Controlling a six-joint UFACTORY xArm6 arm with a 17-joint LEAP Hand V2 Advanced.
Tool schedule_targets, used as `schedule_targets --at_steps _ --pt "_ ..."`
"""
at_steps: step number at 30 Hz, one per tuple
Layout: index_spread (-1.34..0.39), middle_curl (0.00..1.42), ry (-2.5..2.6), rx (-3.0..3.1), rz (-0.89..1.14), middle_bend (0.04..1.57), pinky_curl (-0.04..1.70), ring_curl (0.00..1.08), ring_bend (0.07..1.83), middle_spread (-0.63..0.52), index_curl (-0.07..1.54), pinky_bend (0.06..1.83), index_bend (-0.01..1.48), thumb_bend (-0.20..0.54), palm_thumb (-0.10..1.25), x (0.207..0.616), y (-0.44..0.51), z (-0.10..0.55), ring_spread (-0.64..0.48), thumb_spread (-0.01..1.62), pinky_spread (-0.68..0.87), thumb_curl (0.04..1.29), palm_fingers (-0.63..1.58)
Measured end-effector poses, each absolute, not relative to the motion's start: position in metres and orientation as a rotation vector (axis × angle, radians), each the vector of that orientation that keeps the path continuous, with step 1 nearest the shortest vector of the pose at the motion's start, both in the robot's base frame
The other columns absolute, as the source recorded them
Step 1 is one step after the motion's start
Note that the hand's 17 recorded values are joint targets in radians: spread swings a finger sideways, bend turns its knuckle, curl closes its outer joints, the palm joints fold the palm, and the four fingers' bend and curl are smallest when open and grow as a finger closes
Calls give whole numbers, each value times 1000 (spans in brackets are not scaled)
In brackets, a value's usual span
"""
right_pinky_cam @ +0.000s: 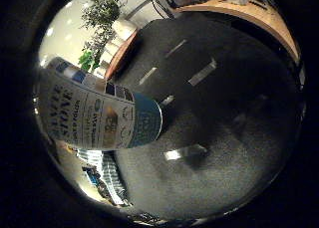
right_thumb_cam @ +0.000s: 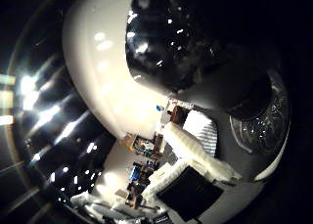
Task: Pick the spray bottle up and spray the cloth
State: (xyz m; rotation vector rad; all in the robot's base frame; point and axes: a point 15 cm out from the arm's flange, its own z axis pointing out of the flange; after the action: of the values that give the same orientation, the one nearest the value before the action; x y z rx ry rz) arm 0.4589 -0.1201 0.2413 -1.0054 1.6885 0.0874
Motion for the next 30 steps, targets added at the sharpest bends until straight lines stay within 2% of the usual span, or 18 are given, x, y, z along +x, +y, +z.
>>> schedule_targets --at_steps 5,8,10,17,21,24,30 --pt "-203 384 1677 -1003 109 309 258 273 501 30 292 447 170 -19 627 462 -108 239 34 1098 323 296 387" --pt "-227 402 1672 -999 127 355 242 293 594 0 305 446 178 -18 645 465 -100 236 -28 1103 220 299 507" --pt "-253 422 1670 -997 134 407 234 324 707 -41 312 474 183 -19 656 467 -97 236 -80 1102 128 301 673" --pt "-366 507 1667 -983 145 532 279 407 892 -183 377 817 212 -14 728 469 -94 233 -218 1113 -314 317 1086" --pt "-416 574 1668 -974 151 660 311 449 968 -214 482 924 351 -15 761 469 -93 231 -234 1110 -470 327 1215" --pt "-417 611 1667 -959 148 762 339 470 1017 -215 561 977 478 -13 785 470 -95 232 -226 1109 -508 334 1252" --pt "-367 631 1665 -930 144 923 384 492 1135 -177 666 1020 672 -17 818 471 -99 233 -189 1097 -475 355 1314"
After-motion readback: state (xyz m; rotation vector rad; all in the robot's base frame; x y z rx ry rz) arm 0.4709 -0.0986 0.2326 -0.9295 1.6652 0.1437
